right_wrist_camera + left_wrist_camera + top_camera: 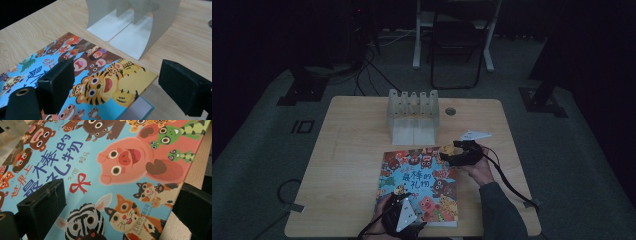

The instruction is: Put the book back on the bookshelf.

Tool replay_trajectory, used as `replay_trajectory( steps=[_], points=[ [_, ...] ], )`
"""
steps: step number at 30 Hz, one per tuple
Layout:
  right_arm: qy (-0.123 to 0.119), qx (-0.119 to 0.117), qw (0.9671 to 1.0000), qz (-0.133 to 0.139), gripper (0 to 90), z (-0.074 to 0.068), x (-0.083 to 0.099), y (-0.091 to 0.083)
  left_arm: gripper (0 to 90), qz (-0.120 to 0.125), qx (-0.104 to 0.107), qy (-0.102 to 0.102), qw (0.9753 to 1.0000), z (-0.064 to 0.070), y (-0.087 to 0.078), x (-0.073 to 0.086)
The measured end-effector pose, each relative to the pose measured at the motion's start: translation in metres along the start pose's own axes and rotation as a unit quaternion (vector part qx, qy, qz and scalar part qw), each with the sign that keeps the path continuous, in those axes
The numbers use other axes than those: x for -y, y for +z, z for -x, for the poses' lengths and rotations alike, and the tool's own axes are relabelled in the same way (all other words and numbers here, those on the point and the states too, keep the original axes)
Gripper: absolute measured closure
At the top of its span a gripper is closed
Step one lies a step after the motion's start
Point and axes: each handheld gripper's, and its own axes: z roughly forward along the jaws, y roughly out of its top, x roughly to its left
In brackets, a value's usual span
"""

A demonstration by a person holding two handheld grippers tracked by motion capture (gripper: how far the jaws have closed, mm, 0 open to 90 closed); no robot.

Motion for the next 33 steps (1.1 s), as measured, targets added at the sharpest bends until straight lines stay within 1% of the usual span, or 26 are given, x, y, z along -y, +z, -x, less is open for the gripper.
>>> replay_trajectory(
  steps=[6, 7, 8, 9, 11, 12, 13, 14, 15, 18, 19, 20, 21, 22, 24, 25, 26, 27, 30, 31, 33],
  points=[
    [-0.002, 0.007, 1.0000, 0.001, 13.2, -0.004, -0.004, -0.010, 2.8, 0.009, -0.004, -0.001, 1.0000, -0.001, -0.005, -0.001],
    [-0.004, 0.007, 1.0000, 0.001, 13.2, -0.007, -0.006, -0.013, 2.8, 0.016, -0.004, -0.002, 0.9999, -0.003, -0.009, -0.002],
    [-0.006, 0.008, 0.9999, 0.000, 13.2, -0.010, -0.008, -0.015, 2.8, 0.016, -0.004, -0.002, 0.9999, -0.003, -0.009, -0.002],
    [-0.008, 0.008, 0.9999, 0.000, 13.2, -0.012, -0.009, -0.016, 2.8, 0.023, -0.004, -0.006, 0.9997, -0.005, -0.011, -0.003],
    [-0.011, 0.006, 0.9999, 0.000, 13.2, -0.018, -0.012, -0.020, 2.8, 0.027, -0.004, -0.007, 0.9996, -0.006, -0.014, -0.003],
    [-0.011, 0.006, 0.9999, 0.000, 13.2, -0.018, -0.012, -0.020, 2.8, 0.027, -0.004, -0.007, 0.9996, -0.006, -0.014, -0.003],
    [-0.010, 0.000, 0.9999, 0.003, 13.2, -0.024, -0.015, -0.023, 2.8, 0.031, -0.005, -0.009, 0.9995, -0.008, -0.017, -0.004],
    [-0.010, 0.000, 0.9999, 0.003, 13.2, -0.024, -0.015, -0.023, 2.8, 0.031, -0.005, -0.009, 0.9995, -0.008, -0.017, -0.004],
    [-0.012, -0.004, 0.9999, 0.005, 13.2, -0.030, -0.020, -0.027, 2.8, 0.037, -0.007, -0.009, 0.9993, -0.009, -0.020, -0.004],
    [-0.010, -0.006, 0.9999, 0.004, 13.2, -0.037, -0.025, -0.029, 2.8, 0.038, -0.010, -0.006, 0.9992, -0.010, -0.023, -0.005],
    [-0.008, -0.005, 0.9999, 0.004, 13.2, -0.040, -0.027, -0.030, 2.8, 0.041, -0.018, -0.004, 0.9990, -0.012, -0.026, -0.006],
    [-0.008, -0.005, 0.9999, 0.004, 13.2, -0.040, -0.027, -0.030, 2.8, 0.041, -0.018, -0.004, 0.9990, -0.012, -0.026, -0.006],
    [-0.001, -0.009, 0.9999, 0.007, 13.4, -0.043, -0.029, -0.031, 2.8, 0.048, -0.019, -0.012, 0.9986, -0.015, -0.030, -0.005],
    [0.006, -0.010, 0.9999, 0.006, 13.3, -0.044, -0.029, -0.032, 2.8, 0.049, -0.019, -0.015, 0.9985, -0.017, -0.032, -0.005],
    [0.007, -0.007, 1.0000, 0.001, 13.3, -0.045, -0.030, -0.031, 2.8, 0.050, -0.020, -0.016, 0.9984, -0.018, -0.033, -0.005],
    [0.011, -0.010, 0.9999, -0.003, 13.4, -0.045, -0.030, -0.030, 2.8, 0.053, -0.023, -0.021, 0.9981, -0.019, -0.034, -0.004],
    [0.013, -0.013, 0.9998, -0.006, 13.3, -0.046, -0.029, -0.030, 2.8, 0.053, -0.023, -0.021, 0.9981, -0.019, -0.034, -0.004],
    [0.013, -0.018, 0.9997, -0.011, 13.4, -0.047, -0.029, -0.028, 2.8, 0.055, -0.025, -0.023, 0.9979, -0.021, -0.036, -0.004],
    [0.011, -0.022, 0.9994, -0.025, 13.6, -0.052, -0.028, -0.024, 2.8, 0.055, -0.026, -0.023, 0.9979, -0.021, -0.036, -0.004],
    [0.010, -0.026, 0.9991, -0.033, 13.7, -0.055, -0.028, -0.021, 2.8, 0.055, -0.026, -0.024, 0.9979, -0.021, -0.036, -0.004],
    [0.006, -0.028, 0.9986, -0.045, 14.5, -0.058, -0.027, -0.016, 2.8, 0.054, -0.026, -0.023, 0.9980, -0.020, -0.035, -0.004]
  ],
)
